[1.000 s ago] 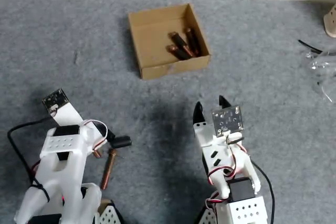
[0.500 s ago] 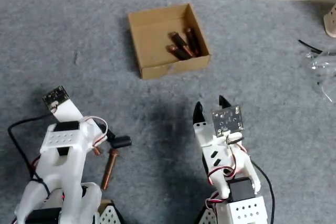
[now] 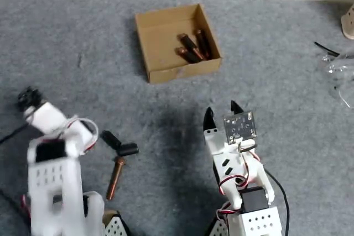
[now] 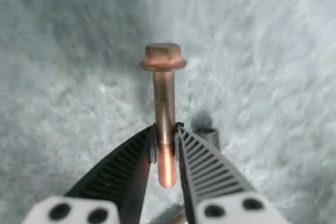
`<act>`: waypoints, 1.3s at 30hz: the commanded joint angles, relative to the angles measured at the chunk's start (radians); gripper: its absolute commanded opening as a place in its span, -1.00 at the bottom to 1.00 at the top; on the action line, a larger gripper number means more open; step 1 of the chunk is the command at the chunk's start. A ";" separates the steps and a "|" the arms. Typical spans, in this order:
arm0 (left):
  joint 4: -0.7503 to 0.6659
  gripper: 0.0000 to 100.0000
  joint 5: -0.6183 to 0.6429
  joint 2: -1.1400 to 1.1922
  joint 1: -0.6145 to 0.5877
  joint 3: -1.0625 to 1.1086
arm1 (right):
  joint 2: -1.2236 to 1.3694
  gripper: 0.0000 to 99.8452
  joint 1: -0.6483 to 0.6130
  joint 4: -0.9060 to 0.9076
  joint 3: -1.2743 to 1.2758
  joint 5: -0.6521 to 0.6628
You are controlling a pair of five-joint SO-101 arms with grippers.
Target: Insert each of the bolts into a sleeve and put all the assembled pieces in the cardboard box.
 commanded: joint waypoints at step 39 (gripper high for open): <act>0.002 -0.99 -0.003 -0.714 -0.239 0.305 | 0.515 -0.61 -0.463 0.409 -0.483 0.239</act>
